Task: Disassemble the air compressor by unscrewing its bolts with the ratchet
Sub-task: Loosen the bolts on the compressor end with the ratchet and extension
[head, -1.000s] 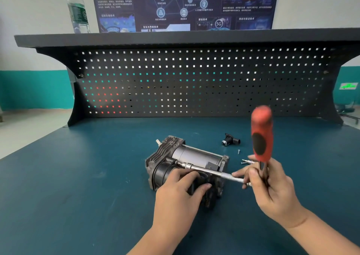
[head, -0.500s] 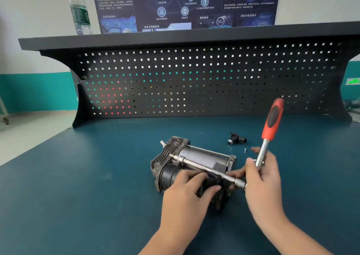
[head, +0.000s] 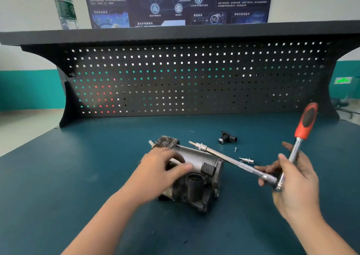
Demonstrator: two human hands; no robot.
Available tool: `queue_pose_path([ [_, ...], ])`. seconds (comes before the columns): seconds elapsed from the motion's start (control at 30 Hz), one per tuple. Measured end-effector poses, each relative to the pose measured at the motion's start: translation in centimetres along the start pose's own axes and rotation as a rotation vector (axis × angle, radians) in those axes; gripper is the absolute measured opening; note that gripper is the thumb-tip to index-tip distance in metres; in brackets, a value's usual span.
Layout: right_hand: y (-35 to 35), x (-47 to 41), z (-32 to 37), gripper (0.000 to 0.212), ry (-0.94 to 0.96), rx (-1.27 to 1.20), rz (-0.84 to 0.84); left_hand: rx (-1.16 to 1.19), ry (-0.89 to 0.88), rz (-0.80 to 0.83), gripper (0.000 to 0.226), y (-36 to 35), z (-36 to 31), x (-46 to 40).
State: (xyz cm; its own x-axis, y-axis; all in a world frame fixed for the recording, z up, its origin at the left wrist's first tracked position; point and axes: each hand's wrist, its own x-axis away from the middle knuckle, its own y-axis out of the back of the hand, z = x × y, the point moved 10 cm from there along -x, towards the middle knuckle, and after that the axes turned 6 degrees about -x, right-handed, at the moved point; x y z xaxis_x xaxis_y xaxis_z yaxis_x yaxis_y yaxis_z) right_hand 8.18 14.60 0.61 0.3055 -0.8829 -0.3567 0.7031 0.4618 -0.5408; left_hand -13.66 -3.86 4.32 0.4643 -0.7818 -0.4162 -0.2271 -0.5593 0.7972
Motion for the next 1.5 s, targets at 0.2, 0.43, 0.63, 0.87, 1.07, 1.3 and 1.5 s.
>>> queue_pose_path([
  [0.2, 1.2, -0.4, -1.1, 0.027, -0.106, -0.036, -0.045, -0.28, 0.061, -0.073, 0.065, -4.0, -2.2, 1.5],
  [0.43, 0.8, 0.0, -0.1, 0.033, -0.064, 0.051, 0.052, -0.007, 0.06, -0.062, 0.028, -3.6, -1.8, 1.5],
  [0.63, -0.2, 0.8, 1.0, 0.04, 0.05, 0.146, 0.126, -0.147, 0.156, -0.165, 0.036, -3.4, -2.5, 2.1],
  [0.87, -0.9, 1.4, 2.3, 0.044, 0.13, 0.222, 0.174, 0.342, 0.302, -0.471, 0.019, 1.3, 0.6, 3.8],
  [1.07, -3.4, 2.4, 1.9, 0.048, 0.155, 0.308, 0.251, 0.429, 0.304, -0.113, 0.02, 3.0, 6.8, 0.2],
  [1.3, -3.3, 3.3, 3.1, 0.048, 0.191, 0.364, 0.201, 0.247, 0.105, 0.308, 0.013, -1.9, 3.4, -1.1],
  [1.5, -4.5, 2.7, 2.3, 0.045, 0.13, 0.403, 0.189, 0.128, 0.048, 0.187, 0.015, -2.0, 2.7, -2.2],
])
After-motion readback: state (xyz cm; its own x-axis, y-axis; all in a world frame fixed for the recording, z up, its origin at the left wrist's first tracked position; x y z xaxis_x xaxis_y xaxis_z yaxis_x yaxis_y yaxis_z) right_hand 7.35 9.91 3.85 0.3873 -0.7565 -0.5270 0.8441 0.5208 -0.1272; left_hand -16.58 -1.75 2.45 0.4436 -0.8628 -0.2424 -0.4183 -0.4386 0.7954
